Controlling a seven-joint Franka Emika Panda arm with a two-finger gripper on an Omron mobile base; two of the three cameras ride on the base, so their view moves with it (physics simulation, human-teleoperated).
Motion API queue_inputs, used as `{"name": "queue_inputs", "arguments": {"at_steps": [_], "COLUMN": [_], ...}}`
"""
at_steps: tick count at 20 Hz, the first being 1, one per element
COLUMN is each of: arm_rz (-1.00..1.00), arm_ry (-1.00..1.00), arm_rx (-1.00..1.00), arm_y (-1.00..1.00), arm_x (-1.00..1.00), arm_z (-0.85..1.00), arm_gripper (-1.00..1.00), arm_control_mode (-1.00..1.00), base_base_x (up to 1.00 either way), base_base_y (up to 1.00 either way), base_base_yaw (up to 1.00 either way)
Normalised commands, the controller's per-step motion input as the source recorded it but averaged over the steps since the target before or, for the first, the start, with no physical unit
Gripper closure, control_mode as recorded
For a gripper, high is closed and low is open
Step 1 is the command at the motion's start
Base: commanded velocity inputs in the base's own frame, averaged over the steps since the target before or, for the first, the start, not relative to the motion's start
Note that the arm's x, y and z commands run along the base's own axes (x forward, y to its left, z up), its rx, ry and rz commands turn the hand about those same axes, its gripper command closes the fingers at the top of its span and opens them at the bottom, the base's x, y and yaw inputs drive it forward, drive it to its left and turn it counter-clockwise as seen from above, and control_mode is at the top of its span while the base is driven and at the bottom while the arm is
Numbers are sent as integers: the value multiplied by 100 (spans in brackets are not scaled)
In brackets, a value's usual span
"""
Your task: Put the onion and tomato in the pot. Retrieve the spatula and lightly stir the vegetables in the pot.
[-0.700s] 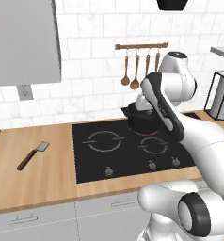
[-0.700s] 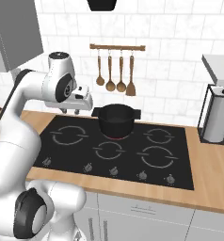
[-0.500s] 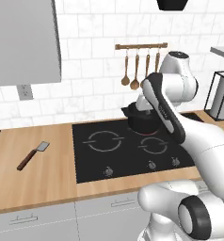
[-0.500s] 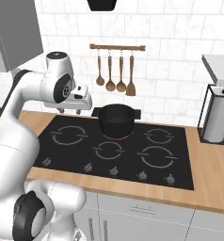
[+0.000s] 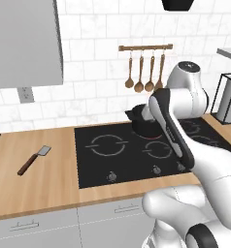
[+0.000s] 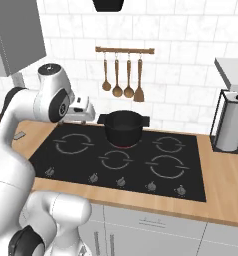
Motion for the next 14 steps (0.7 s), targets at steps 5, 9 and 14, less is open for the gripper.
{"name": "queue_inputs", "arguments": {"at_steps": [5, 9, 14], "arm_rz": [0, 0, 0], "arm_ry": [0, 0, 0], "arm_rx": [0, 0, 0], "arm_y": [0, 0, 0], "arm_x": [0, 0, 0], "arm_z": [0, 0, 0], "arm_gripper": [-100, -100, -100], "arm_control_mode": [100, 100, 100], "base_base_x": [-1, -54, -20], "base_base_y": [-1, -36, -75], "base_base_yaw": [0, 0, 0]}}
